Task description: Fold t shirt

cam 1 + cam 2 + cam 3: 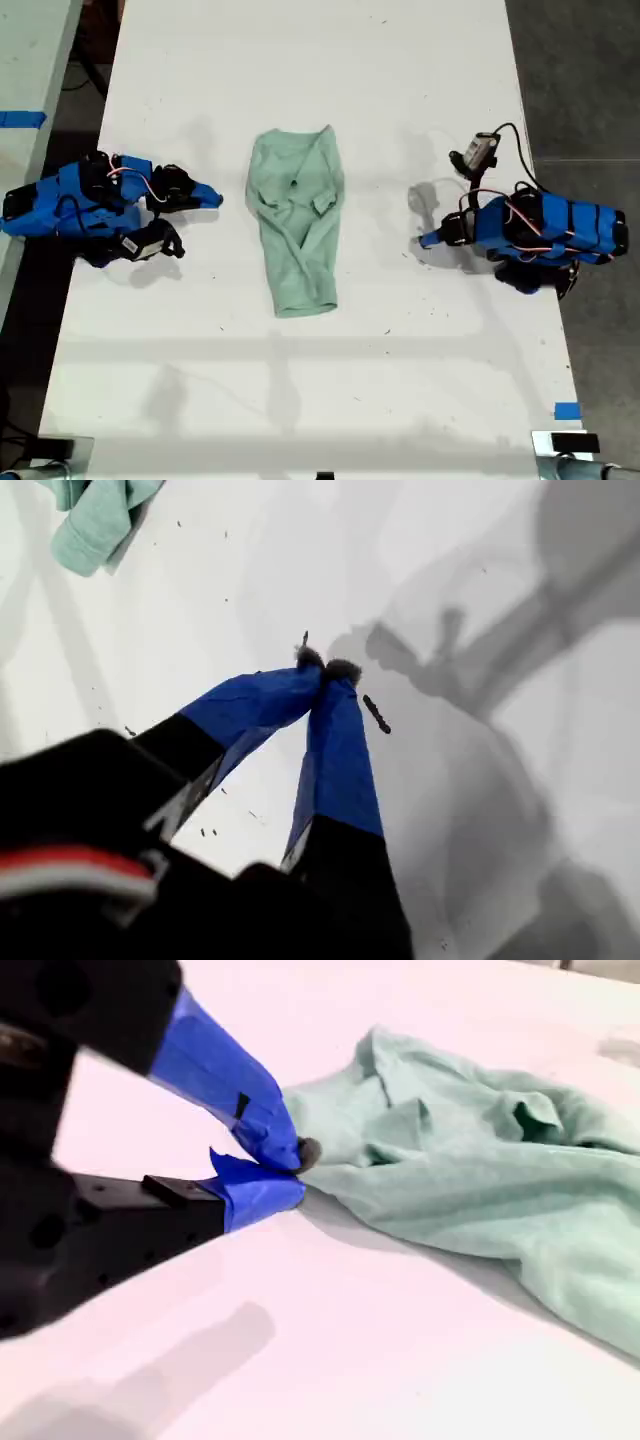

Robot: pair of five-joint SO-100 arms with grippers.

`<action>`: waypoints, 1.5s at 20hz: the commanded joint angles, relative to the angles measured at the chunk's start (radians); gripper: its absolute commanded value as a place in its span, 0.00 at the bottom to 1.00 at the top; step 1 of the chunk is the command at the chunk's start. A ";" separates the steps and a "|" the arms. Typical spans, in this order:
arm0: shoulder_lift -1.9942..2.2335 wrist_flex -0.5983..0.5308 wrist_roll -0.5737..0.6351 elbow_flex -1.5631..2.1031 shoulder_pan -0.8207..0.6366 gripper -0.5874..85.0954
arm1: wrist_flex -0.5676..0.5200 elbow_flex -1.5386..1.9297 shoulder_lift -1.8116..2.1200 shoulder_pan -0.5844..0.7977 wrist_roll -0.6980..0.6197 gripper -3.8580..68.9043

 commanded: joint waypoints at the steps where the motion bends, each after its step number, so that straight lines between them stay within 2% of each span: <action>1: 0.009 -0.003 0.074 0.041 -0.083 0.00 | 0.000 0.067 0.011 -0.012 -0.005 0.06; 3: 0.017 -0.006 0.083 0.041 -0.037 0.00 | 0.000 0.067 0.011 -0.012 -0.005 0.06; 18: 0.017 -0.008 0.067 0.041 -0.020 0.00 | 0.000 0.067 0.011 -0.026 -0.006 0.05; 22: 0.017 -0.008 0.110 0.041 -0.124 0.00 | -0.002 0.067 0.011 0.005 -0.018 0.05; 30: 0.017 -0.028 0.055 0.041 -0.130 0.00 | -0.002 0.067 0.011 0.003 0.005 0.05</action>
